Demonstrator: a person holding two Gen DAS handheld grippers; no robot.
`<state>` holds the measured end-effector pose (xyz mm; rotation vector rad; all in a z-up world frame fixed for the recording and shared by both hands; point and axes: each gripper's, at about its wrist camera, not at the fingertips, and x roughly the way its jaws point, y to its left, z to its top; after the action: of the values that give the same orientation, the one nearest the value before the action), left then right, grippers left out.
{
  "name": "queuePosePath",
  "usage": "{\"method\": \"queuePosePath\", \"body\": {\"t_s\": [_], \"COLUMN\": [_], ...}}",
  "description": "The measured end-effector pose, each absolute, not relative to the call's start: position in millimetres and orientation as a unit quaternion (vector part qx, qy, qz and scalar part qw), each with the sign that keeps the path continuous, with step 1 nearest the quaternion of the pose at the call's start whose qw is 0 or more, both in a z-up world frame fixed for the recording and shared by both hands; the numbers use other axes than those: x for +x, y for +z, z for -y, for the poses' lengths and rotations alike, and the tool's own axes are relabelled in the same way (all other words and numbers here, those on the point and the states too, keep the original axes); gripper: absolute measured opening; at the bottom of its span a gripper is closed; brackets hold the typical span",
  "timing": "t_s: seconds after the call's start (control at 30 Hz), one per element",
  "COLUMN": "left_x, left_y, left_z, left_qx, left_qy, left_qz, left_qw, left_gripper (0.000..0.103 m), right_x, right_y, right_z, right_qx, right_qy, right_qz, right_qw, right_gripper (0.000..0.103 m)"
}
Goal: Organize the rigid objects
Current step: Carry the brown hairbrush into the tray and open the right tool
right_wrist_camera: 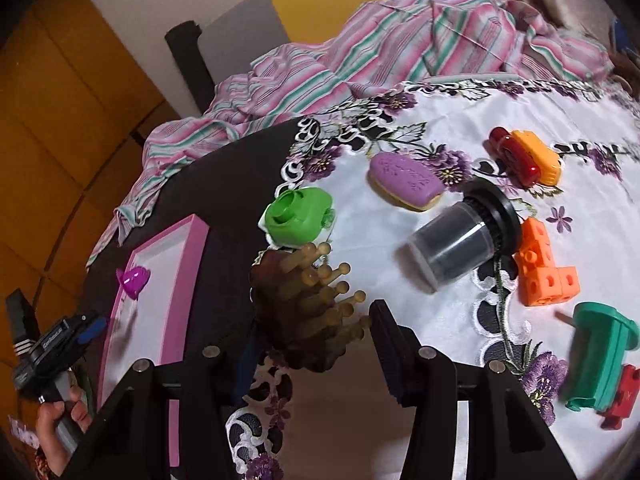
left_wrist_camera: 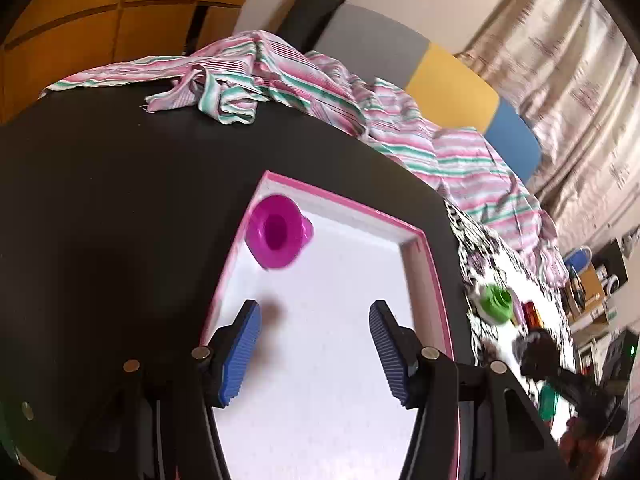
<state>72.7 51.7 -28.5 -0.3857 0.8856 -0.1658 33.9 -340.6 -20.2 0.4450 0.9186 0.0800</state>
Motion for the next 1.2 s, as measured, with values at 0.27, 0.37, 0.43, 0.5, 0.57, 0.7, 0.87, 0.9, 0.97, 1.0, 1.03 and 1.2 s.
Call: {"method": "queuePosePath", "body": {"t_s": [0.27,0.37,0.43,0.5,0.57,0.7,0.87,0.9,0.97,1.0,1.03,1.2], "left_x": [51,45,42,40,37,30,25,24,23,23,22,18], "left_y": [-32,-33,-35,-36,-37,-36,-34,-33,-33,-32,-32,-33], "left_z": [-55,-58,-61,-62,-62,-63,-67,-68,-71,-72,-73,-78], "left_qx": [-0.183,-0.178,-0.182,-0.182,-0.179,-0.173,-0.169,-0.171,-0.173,-0.173,-0.172,-0.176], "left_qy": [-0.097,-0.096,-0.099,-0.1,-0.102,-0.106,-0.106,-0.106,-0.105,-0.103,-0.102,-0.104], "left_qz": [-0.432,-0.431,-0.432,-0.435,-0.437,-0.433,-0.426,-0.426,-0.424,-0.424,-0.423,-0.425], "left_qw": [0.878,0.879,0.878,0.876,0.876,0.878,0.882,0.882,0.883,0.883,0.883,0.882], "left_gripper": [0.057,0.057,0.057,0.057,0.057,0.057,0.057,0.057,0.057,0.057,0.057,0.057], "right_x": [26,32,39,44,50,60,79,83,93,98,103,132], "right_y": [10,17,20,22,24,24,20,18,15,13,11,-8], "right_z": [311,288,269,254,235,202,162,157,147,141,136,115], "right_qx": [0.155,0.142,0.136,0.132,0.129,0.122,0.098,0.096,0.094,0.091,0.09,0.087], "right_qy": [0.077,0.098,0.116,0.133,0.151,0.18,0.202,0.204,0.207,0.206,0.205,0.199], "right_qz": [-0.382,-0.391,-0.394,-0.393,-0.393,-0.399,-0.419,-0.423,-0.431,-0.435,-0.439,-0.467], "right_qw": [0.908,0.904,0.902,0.9,0.898,0.891,0.88,0.877,0.873,0.872,0.87,0.857], "right_gripper": [0.052,0.052,0.052,0.052,0.052,0.052,0.052,0.052,0.052,0.052,0.052,0.052]}}
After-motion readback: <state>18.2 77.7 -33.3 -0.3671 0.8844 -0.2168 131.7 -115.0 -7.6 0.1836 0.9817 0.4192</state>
